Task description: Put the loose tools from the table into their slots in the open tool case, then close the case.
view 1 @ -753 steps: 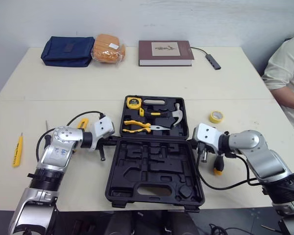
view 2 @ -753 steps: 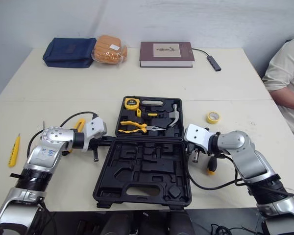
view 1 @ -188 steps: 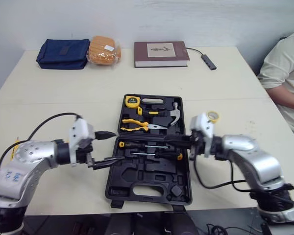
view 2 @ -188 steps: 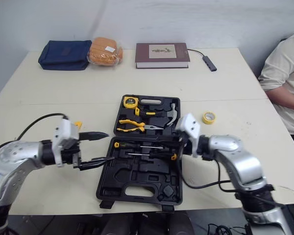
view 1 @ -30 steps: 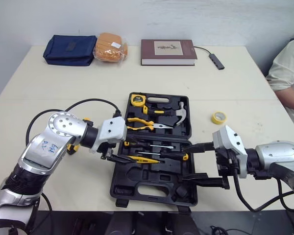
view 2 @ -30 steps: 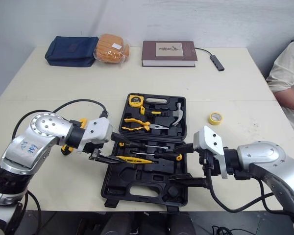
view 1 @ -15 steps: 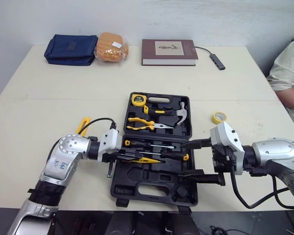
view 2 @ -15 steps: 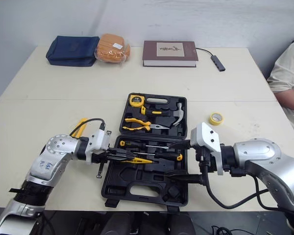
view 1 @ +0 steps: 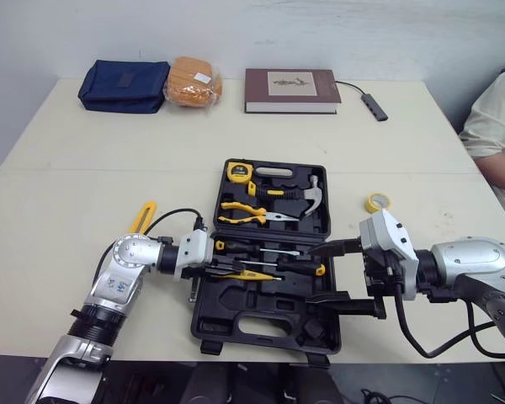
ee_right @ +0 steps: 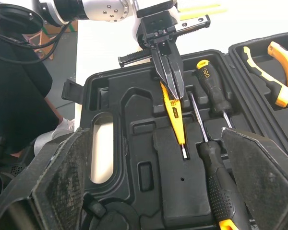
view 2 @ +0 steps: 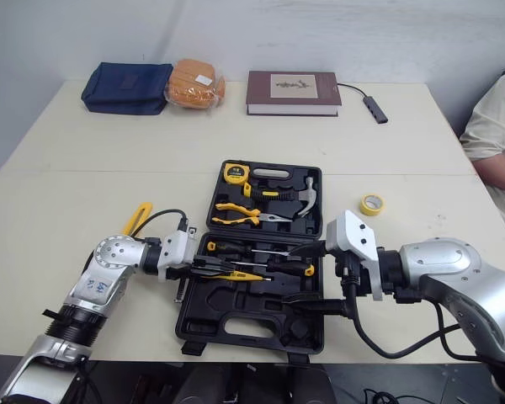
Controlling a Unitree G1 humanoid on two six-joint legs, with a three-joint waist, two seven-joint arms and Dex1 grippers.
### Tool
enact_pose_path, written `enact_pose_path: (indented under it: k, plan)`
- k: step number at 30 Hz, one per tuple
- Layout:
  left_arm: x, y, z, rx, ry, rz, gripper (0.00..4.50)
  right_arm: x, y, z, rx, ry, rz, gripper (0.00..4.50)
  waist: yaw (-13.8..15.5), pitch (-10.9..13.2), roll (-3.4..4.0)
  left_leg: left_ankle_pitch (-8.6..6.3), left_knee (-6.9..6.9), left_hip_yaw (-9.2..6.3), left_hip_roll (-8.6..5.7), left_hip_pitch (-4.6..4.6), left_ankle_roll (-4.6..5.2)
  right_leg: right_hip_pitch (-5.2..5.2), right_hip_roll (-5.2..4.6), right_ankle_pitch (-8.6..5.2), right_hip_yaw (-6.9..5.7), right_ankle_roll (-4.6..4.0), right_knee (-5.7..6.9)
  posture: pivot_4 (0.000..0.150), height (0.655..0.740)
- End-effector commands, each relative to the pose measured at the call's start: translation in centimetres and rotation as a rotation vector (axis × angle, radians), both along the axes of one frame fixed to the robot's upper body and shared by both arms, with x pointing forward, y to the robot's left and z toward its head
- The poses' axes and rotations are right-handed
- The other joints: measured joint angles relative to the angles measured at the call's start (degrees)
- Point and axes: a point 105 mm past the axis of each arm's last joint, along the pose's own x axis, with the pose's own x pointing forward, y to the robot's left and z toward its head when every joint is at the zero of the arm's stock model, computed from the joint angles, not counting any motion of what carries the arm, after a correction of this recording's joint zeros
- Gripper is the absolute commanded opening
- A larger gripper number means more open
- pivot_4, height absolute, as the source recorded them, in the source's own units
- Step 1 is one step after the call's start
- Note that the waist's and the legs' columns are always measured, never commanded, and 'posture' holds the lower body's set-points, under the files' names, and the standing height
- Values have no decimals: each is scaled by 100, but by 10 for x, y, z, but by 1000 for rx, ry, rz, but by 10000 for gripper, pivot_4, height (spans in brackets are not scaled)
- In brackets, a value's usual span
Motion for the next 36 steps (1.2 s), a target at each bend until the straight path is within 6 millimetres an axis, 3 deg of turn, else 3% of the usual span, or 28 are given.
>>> enact_pose_path:
  k: [1,7,15,19,23,26,30,34,36]
  plan:
    - [-3,7,-32,148,58,4,265,-1,0,7,9,-18,7,45000,-2,-1,-1,0,0,0,0,1,0,1,0,0,0,0,0,1500,7400]
    - [-5,13,-47,294,32,-29,265,-1,0,7,11,-19,1,45000,-3,-16,5,-1,-2,0,0,18,0,16,-3,0,1,0,0,1500,7400]
    - [-11,18,-50,403,6,-104,265,0,0,5,17,-21,-18,45000,-32,-98,19,-6,-10,-2,1,28,0,21,-7,-1,3,-2,-5,1500,7400]
    - [-10,12,-29,304,27,-65,265,1,0,5,21,-22,-26,45000,-37,-101,20,-8,-13,-5,2,27,3,19,-9,-3,4,-5,-5,1500,7400]
    - [-11,15,12,97,37,19,265,3,-6,5,22,-29,-61,45000,-85,-97,15,-9,-15,-5,2,14,4,5,-11,-4,5,-8,-7,1500,7400]
    - [-21,39,39,-25,96,170,8336,8,-23,10,18,-42,-125,45000,-165,-79,4,-7,-18,-10,4,-3,1,-10,-10,-5,2,-9,-6,1500,7400]
    - [-41,77,58,-145,157,446,26358,14,-50,18,13,-64,-213,45000,-172,-69,10,-8,-18,-10,4,-2,3,-5,-12,-5,4,-9,-16,1500,7400]
    - [-64,137,60,-218,158,818,44800,20,-79,27,11,-76,-297,45000,-155,-61,15,-12,-21,-10,3,0,5,-1,-13,-5,4,-10,-21,1500,7400]
    - [-78,171,60,-267,144,1027,44800,23,-95,28,-1,-80,-350,45000,-148,-59,15,-19,-22,-10,3,2,12,-1,-13,-6,3,-11,-23,1500,7400]
